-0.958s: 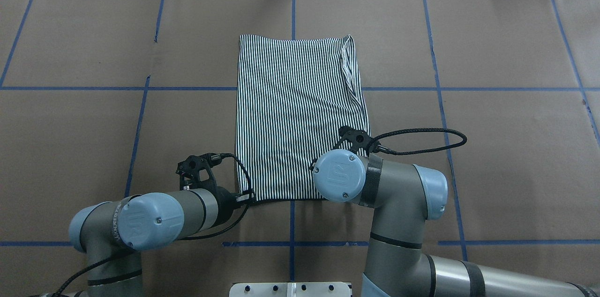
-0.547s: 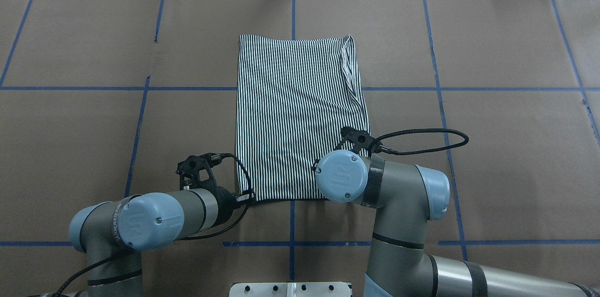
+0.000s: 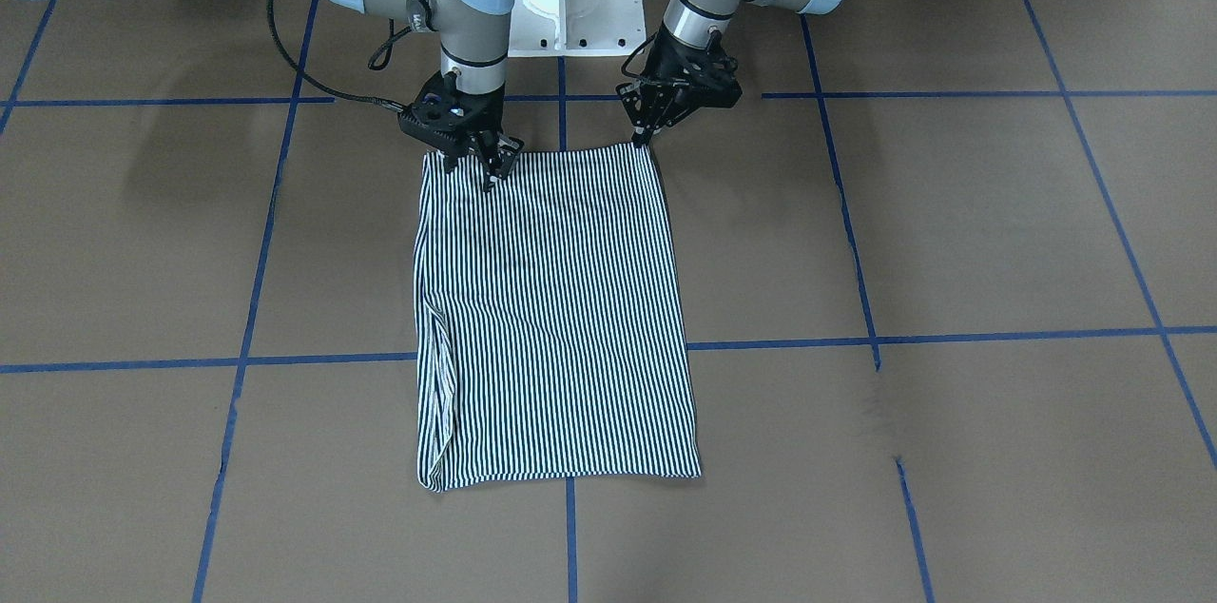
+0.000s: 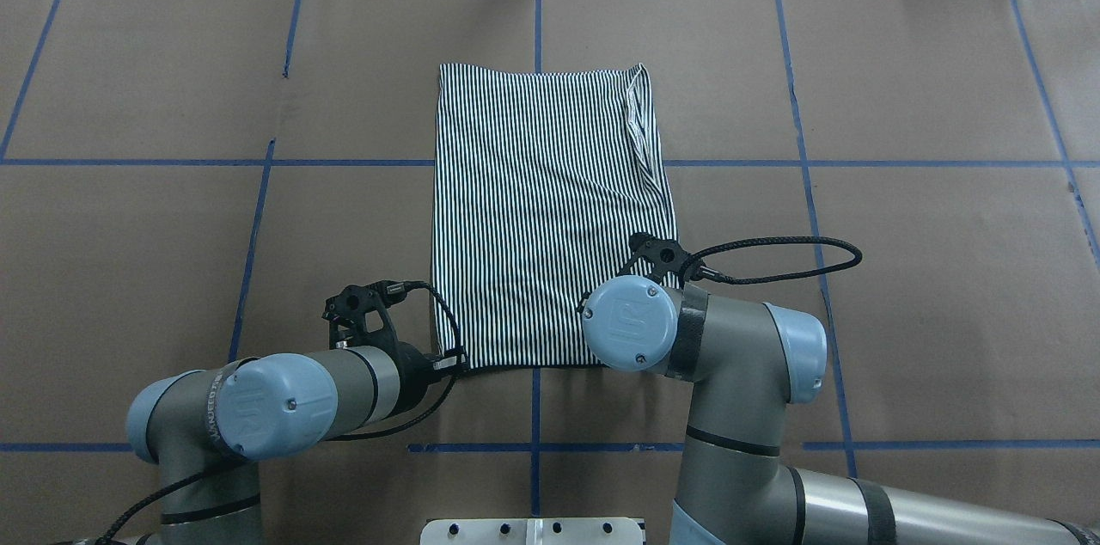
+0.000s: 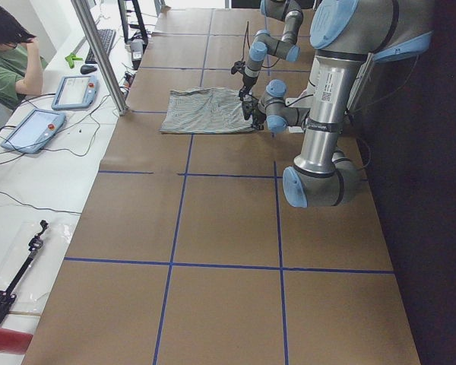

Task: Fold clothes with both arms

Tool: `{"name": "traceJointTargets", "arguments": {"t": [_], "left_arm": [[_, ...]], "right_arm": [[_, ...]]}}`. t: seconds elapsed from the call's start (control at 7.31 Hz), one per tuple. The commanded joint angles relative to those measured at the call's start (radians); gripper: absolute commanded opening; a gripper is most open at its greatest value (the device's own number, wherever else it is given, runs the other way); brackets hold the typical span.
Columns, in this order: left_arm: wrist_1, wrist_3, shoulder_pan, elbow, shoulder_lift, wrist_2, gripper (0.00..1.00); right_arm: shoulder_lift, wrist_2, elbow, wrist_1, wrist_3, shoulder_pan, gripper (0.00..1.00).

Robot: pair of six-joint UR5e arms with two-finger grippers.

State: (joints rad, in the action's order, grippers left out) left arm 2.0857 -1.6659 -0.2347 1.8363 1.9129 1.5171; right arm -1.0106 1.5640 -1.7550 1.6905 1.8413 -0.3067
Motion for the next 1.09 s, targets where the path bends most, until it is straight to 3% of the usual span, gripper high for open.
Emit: {"name": "traceJointTargets", "arguments": {"t": [0.0,0.41,0.55,0.68,0.96], "left_arm": [[-0.001,0.000,0.002,0.000,0.000,0.000,0.00],[0.001,0.000,0.002,-0.002,0.000,0.002,0.00],[0.001,0.000,0.000,0.000,0.000,0.002,0.00],[-0.001,0.000,0.002,0.000,0.002,0.002,0.00],[0.001,0.000,0.000,0.000,0.000,0.002,0.00]], "right_arm": [[0.000,-0.002,0.002,0.002,0.001,0.001,0.65],[-0.003,-0.002,0.002,0.000,0.004,0.003,0.63],[-0.003,-0.002,0.002,0.000,0.010,0.003,0.51],[0.003,-0.005,-0.001,0.000,0.019,0.003,0.04],[0.007,-0.005,-0.003,0.000,0.023,0.001,0.00]]}}
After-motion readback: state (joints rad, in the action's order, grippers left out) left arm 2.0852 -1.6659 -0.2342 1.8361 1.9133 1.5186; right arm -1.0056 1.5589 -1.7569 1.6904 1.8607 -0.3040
